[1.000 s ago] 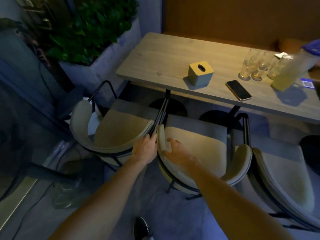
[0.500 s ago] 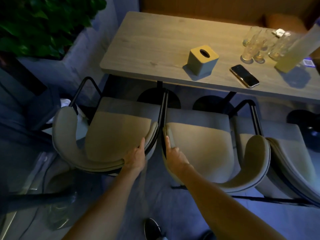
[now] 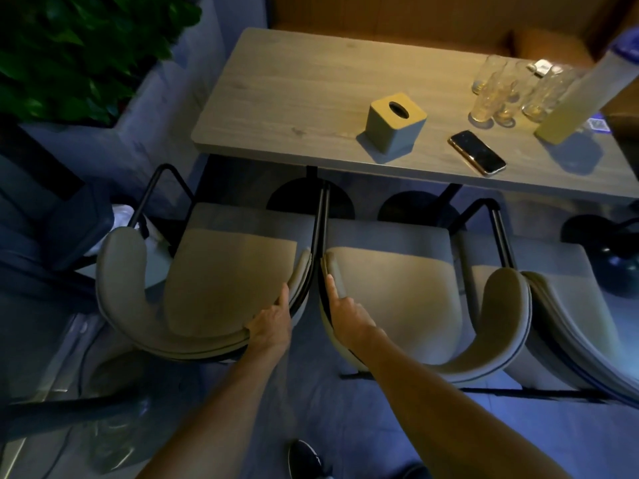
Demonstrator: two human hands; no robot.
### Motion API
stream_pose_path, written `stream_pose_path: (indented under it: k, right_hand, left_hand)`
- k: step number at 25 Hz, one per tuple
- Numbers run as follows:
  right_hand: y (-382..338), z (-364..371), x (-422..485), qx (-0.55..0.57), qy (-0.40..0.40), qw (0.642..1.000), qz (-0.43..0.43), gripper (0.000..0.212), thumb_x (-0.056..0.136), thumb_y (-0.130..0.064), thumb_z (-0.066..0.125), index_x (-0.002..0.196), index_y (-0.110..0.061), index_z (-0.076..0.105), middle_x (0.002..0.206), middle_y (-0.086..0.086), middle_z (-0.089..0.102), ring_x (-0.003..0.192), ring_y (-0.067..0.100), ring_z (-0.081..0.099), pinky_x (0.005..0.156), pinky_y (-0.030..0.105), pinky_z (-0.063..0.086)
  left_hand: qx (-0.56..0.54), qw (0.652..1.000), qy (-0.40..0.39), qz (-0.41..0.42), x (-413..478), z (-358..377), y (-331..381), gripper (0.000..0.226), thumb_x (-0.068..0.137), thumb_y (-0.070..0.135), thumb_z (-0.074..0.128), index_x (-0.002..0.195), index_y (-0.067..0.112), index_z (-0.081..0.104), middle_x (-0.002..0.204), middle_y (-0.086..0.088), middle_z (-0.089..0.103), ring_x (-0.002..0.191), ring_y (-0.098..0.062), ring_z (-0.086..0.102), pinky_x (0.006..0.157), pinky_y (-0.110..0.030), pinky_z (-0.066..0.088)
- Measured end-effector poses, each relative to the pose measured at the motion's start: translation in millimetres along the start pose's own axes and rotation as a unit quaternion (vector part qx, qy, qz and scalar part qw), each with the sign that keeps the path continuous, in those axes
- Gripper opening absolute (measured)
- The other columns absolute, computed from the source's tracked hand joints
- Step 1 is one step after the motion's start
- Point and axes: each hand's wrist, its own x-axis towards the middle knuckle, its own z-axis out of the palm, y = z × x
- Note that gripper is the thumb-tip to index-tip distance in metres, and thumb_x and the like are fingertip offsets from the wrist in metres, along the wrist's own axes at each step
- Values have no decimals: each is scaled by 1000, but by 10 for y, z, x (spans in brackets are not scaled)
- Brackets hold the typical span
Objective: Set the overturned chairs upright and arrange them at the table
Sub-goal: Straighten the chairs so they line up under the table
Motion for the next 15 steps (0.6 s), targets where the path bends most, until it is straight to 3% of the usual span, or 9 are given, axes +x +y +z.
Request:
stream_pose_path:
  k: [3, 5, 7, 10, 12, 15]
  right_hand:
    - [-30, -51, -44, 23, -16, 1000, 7, 70, 100, -6, 36, 157, -16, -4, 119, 29, 60, 96, 38, 64, 80, 41, 51]
    - [-27, -34, -25, -23, -14, 1000, -1, 74, 99, -4, 39, 155, -9, -9, 126, 29, 57, 96, 34, 65, 83, 38, 54]
    - [-24, -51, -42, -35, -27, 999, -9, 68, 100, -8, 38, 156, -8, -2, 133, 29, 52, 98, 34, 64, 85, 40, 56]
    - [17, -130, -40, -58, -52, 996, -48, 83, 96, -5, 47, 156, -15, -9, 123, 25, 59, 100, 36, 66, 86, 40, 54]
    - [35, -233, -48, -34, -38, 997, -53, 76, 94, -7, 51, 156, -16, 8, 116, 22, 62, 99, 38, 66, 85, 43, 54]
    - [9, -438, -81, -1, -19, 998, -57, 54, 92, -10, 53, 143, -11, 33, 112, 21, 63, 97, 40, 65, 83, 44, 54]
  left_hand:
    - [-1, 1000, -20, 2, -49, -11, 13, 79, 95, 13, 53, 155, 20, 1, 127, -22, 59, 106, -32, 62, 91, -48, 52]
    - [-15, 1000, -16, 0, -72, -35, 14, 79, 95, 13, 52, 154, 21, 1, 130, -22, 56, 109, -32, 61, 93, -48, 51]
    - [-38, 999, 0, 10, -76, -35, -9, 74, 96, 14, 51, 153, 22, 5, 134, -21, 52, 113, -32, 57, 95, -48, 49]
    - [-111, 994, -17, 13, -88, -46, -55, 76, 97, 18, 50, 154, 26, 1, 137, -18, 50, 116, -31, 54, 97, -48, 47]
    - [-153, 988, -32, 19, -118, -125, -37, 80, 98, 25, 51, 156, 25, -3, 141, -18, 48, 121, -32, 52, 101, -46, 45]
    - [-173, 984, -5, 44, -288, -425, 45, 70, 101, 31, 46, 156, 21, 5, 138, -16, 48, 122, -33, 52, 98, -42, 46]
